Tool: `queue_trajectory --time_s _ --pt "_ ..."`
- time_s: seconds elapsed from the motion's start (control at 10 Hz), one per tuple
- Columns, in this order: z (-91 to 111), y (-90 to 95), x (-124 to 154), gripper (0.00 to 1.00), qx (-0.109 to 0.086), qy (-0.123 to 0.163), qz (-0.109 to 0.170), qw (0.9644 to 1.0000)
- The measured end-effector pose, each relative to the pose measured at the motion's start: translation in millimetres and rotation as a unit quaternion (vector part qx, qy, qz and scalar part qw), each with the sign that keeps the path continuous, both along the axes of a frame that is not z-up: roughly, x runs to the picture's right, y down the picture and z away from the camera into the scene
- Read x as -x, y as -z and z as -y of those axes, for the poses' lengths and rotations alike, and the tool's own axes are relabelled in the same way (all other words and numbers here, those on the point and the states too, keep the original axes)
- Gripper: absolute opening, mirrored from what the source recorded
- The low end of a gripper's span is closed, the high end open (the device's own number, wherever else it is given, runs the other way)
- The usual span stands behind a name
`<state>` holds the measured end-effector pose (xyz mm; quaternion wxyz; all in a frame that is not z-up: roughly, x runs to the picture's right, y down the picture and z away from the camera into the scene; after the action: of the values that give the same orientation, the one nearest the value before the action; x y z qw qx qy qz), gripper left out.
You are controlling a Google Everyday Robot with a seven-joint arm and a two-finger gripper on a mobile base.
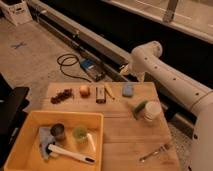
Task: Place sponge in plastic cup
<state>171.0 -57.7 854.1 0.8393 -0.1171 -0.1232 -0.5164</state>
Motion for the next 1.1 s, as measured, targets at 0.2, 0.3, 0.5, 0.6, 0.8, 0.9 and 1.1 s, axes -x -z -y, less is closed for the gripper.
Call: queue_trajectory --time_s 0.2,0.3,0.5,0.6,0.8,0.9,1.1 --pt "-7.1 -20.5 -0.3 0.8 0.01 0.003 -0.007 0.9999" --pt "-10.9 -29.6 1.2 0.8 0.013 0.002 -0.007 0.9999" --pt "-16.8 -49.0 -4.3 0.8 0.016 0.003 -0.003 0.9999" --pt "-17.5 -54.9 -3.7 0.8 0.018 0.002 0.001 0.9998" --pt "-19.1 -71.6 -2.4 0.8 0.028 -0.004 0.011 0.9995" --pt "-22.1 -81.2 -5.6 0.8 0.035 -0.009 0.013 0.9992" --pt "-30.8 -99.1 -11.1 0.8 0.046 -0.02 0.012 0.9987"
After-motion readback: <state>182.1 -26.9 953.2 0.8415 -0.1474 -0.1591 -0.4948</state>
